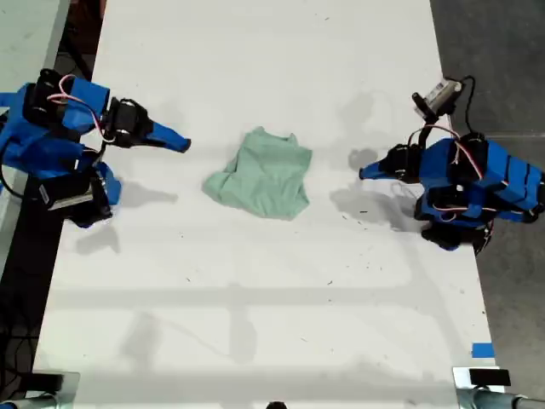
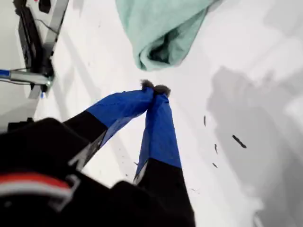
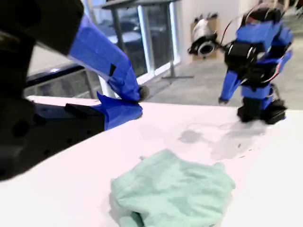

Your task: Fold t shirt

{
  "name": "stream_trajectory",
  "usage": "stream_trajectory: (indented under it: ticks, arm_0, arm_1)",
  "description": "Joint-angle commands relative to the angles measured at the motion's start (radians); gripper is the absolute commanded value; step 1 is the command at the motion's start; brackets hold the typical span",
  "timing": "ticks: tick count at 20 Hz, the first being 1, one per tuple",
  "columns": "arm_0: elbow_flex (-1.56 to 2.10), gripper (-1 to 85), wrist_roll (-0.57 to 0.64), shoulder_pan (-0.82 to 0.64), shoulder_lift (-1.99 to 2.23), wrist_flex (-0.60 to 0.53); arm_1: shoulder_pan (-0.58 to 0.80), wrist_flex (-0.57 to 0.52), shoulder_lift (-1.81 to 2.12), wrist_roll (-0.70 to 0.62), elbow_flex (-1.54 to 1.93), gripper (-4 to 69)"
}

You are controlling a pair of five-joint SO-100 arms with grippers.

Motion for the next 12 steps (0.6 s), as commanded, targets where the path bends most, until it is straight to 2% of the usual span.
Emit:
stream_trajectory:
  ticks: [1, 3, 5, 7, 8, 9, 12]
  arm_0:
    - [0.723, -0.3, -0.055, 0.017, 0.463, -0.301]
    - [1.040, -0.3, -0.066, 0.034, 0.821, -0.285]
    - [1.074, -0.3, -0.067, 0.110, 0.810, -0.327]
    - [1.074, -0.3, -0.023, 0.109, 0.842, -0.299]
    - [1.081, -0.3, -0.029, 0.104, 0.842, -0.287]
    - [1.091, -0.3, -0.074, 0.103, 0.842, -0.262]
    - [1.108, -0.2, -0.414, 0.094, 0.844, -0.060]
  arm_1:
    - [-0.078, -0.046, 0.284, -0.048, 0.284, 1.9]
    - [-0.098, -0.034, 0.281, -0.034, 0.374, 1.9]
    - [-0.087, -0.020, 0.281, 0.046, 0.457, 2.2]
    - [-0.051, 0.060, 0.281, 0.216, 0.488, 2.0]
    - [-0.049, 0.060, 0.281, 0.235, 0.485, 1.9]
    - [-0.040, 0.064, 0.281, 0.262, 0.479, 1.9]
    - [-0.063, 0.064, 0.281, 0.244, 0.528, 0.2]
